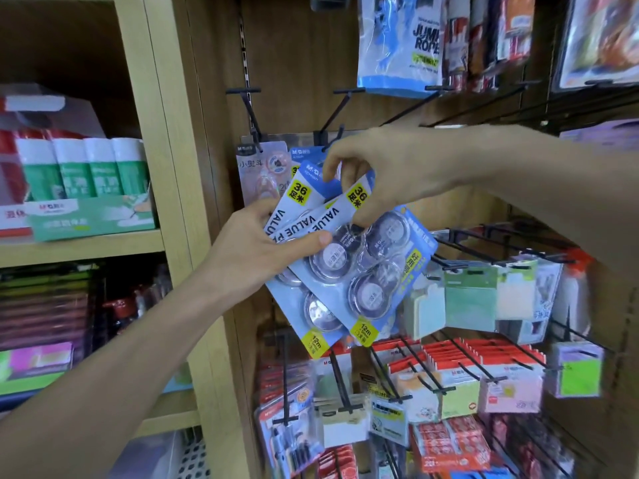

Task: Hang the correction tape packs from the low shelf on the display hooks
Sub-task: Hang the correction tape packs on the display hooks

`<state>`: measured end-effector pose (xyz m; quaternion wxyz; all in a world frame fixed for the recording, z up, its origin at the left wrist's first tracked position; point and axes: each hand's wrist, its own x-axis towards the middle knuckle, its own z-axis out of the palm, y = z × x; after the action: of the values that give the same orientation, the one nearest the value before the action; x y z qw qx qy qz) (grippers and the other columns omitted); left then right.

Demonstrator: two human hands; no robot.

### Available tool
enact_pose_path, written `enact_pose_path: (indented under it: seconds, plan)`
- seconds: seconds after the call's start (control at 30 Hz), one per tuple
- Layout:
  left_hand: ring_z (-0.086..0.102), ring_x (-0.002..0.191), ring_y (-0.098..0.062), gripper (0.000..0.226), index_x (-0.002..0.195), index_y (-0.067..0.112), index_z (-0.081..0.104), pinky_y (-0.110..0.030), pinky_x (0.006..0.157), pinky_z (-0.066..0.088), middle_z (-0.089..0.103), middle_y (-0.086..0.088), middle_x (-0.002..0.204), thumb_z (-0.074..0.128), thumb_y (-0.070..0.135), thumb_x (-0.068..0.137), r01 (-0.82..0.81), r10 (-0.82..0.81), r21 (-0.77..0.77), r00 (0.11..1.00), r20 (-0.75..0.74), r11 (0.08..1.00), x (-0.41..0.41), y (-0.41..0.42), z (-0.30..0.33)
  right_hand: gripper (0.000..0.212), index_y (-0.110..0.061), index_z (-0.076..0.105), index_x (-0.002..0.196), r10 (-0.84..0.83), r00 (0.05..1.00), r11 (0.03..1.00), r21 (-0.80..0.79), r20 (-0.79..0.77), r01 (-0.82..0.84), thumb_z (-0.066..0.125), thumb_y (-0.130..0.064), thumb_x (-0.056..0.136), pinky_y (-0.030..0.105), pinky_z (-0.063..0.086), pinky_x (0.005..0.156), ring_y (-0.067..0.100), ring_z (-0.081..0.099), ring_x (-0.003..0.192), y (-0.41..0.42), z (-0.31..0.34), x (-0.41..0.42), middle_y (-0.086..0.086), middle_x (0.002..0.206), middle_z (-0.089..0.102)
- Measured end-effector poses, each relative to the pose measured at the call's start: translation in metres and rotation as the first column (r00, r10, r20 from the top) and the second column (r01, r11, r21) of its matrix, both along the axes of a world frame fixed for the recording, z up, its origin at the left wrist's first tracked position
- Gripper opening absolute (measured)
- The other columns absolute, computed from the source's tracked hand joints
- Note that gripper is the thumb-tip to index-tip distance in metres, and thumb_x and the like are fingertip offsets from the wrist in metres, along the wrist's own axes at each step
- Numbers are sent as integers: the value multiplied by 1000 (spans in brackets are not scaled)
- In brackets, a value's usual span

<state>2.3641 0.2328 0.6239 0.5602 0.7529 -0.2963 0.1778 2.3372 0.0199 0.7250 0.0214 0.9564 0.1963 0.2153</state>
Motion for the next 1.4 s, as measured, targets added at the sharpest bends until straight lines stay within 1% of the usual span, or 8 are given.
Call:
enact_pose_path:
  seconds: [0.13, 0.2, 0.33, 0.4, 0.57, 0.93, 1.2, 1.4]
  plan:
    - [73, 70, -5, 20, 90, 24, 71, -24, 63, 57, 79, 13, 80, 87, 30, 78, -83, 79, -125, 996, -37, 989, 6, 1, -6, 108, -33, 31, 158, -20, 998, 950, 313, 64, -1, 86, -58, 68, 36, 38, 114, 21, 42, 140, -7, -19, 1, 2, 146, 44]
    - [74, 69, -7, 20, 88, 23, 71, -26, 63, 57, 78, 11, 78, 86, 32, 79, -123, 114, -219, 992, -56, 968, 8, -2, -8, 112, -29, 18, 162, -57, 998, 805, 593, 39, 23, 84, -53, 74, 30, 35, 112, 20, 36, 145, -14, -41, 0, 4, 150, 38]
    - [74, 65, -11, 27, 95, 15, 70, -26, 57, 57, 78, 1, 85, 84, 35, 83, -160, 139, -364, 987, -83, 918, 13, -9, -7, 55, -23, 47, 129, 143, 989, 280, 960, -41, -1, 81, -34, 87, 5, 52, 67, -12, 69, 76, -16, -82, 0, -21, 85, 76]
    - [77, 74, -15, 39, 103, 12, 70, -36, 67, 63, 79, 0, 91, 86, 39, 80, -174, 141, -417, 984, -108, 892, 17, -15, -9, 72, -22, 47, 136, 276, 961, 61, 998, -37, 21, 86, -39, 79, 27, 63, 85, 3, 77, 90, -14, -101, -1, -14, 95, 81]
    - [77, 84, -11, 33, 104, 19, 65, -36, 77, 63, 78, 7, 92, 82, 39, 84, -164, 109, -410, 982, -154, 897, 22, -33, -14, 47, -17, 62, 130, 408, 912, -92, 996, 31, 7, 79, -18, 86, 67, 51, 101, 39, 72, 112, -6, -117, 11, 19, 123, 73]
    - [74, 97, -5, 39, 112, 33, 51, -16, 64, 58, 71, 1, 118, 79, 22, 87, 42, -57, -212, 996, -67, 976, 25, -35, -20, 65, -47, 45, 146, 412, 876, 69, 950, 252, -306, 70, -13, 97, 42, 62, 86, 21, 73, 115, -9, -119, 15, -8, 132, 71]
    - [73, 103, -5, 54, 129, 20, 52, -22, 84, 58, 73, 5, 119, 79, 34, 85, 12, -11, -146, 1000, 6, 989, 33, -33, -19, 58, -43, 46, 144, 429, 828, 72, 900, 361, -430, 63, -7, 101, 33, 61, 92, 15, 71, 118, -6, -121, 16, -10, 134, 70]
    - [74, 100, -8, 50, 128, 19, 54, -16, 70, 57, 74, 3, 116, 77, 34, 86, 6, -9, -166, 1000, -15, 986, 31, -35, -15, 56, -41, 47, 144, 416, 821, 59, 890, 390, -453, 64, -8, 101, 32, 61, 92, 13, 71, 118, -5, -118, 15, -11, 133, 70]
